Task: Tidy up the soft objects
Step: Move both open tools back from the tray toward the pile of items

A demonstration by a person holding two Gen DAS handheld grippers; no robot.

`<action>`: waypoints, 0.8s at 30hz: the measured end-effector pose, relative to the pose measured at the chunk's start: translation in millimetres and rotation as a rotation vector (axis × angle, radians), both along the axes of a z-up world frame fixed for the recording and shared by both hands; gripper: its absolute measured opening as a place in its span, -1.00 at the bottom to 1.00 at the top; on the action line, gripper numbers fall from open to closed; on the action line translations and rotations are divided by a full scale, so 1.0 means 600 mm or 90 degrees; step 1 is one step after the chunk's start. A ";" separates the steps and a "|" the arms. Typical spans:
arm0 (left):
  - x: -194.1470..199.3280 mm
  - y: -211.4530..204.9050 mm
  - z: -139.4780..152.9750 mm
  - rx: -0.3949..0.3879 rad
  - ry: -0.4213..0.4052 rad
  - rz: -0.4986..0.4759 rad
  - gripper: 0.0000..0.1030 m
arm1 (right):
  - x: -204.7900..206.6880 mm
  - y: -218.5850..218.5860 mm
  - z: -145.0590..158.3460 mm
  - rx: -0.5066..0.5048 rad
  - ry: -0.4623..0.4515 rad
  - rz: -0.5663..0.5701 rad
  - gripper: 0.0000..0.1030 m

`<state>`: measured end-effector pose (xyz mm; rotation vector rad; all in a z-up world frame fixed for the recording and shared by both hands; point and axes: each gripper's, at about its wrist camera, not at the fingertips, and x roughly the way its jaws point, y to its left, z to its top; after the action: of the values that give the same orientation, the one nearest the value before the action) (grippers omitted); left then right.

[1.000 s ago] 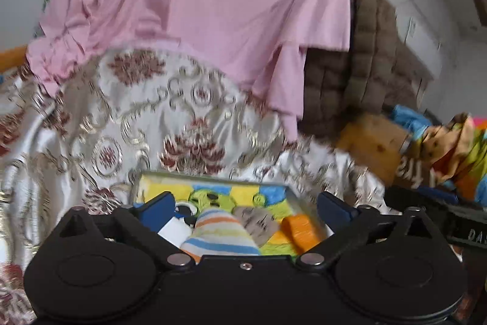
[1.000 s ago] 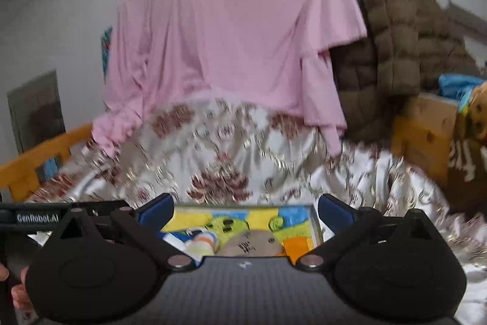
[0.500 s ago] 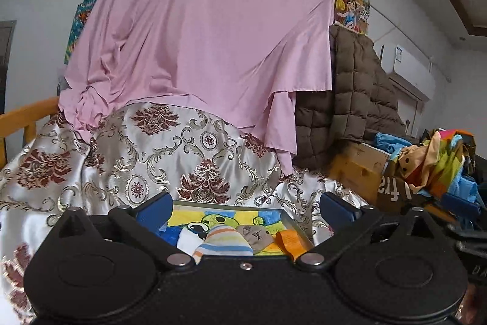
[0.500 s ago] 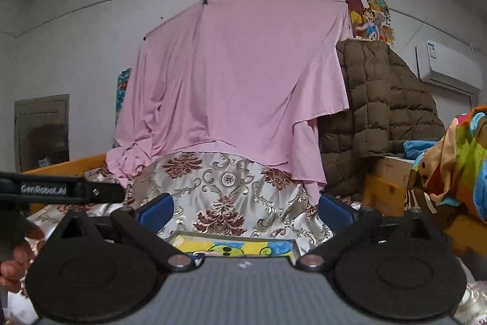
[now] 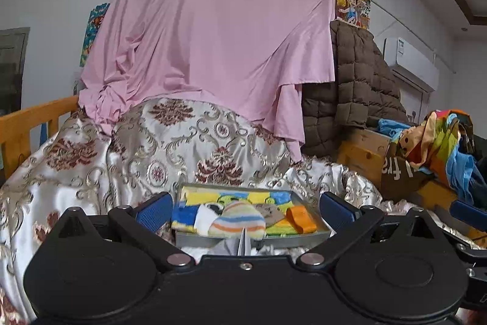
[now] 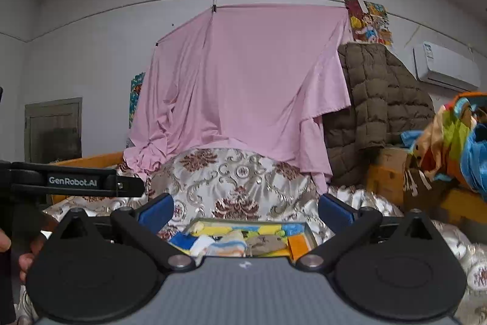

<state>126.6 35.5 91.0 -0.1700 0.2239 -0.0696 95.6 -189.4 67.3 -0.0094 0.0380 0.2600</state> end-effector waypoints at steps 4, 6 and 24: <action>-0.015 0.009 -0.029 0.004 0.015 -0.004 0.99 | -0.007 -0.008 -0.031 0.000 0.033 -0.004 1.00; -0.020 0.014 -0.044 0.012 0.024 -0.008 0.99 | -0.010 -0.011 -0.045 -0.006 0.049 -0.004 1.00; -0.010 0.004 -0.182 0.077 0.178 -0.115 0.99 | 0.009 0.012 -0.164 -0.122 0.258 0.010 0.99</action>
<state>120.7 38.0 -18.0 -0.0379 0.5211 -0.2111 101.0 -182.4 -31.2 -0.1471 0.4653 0.2700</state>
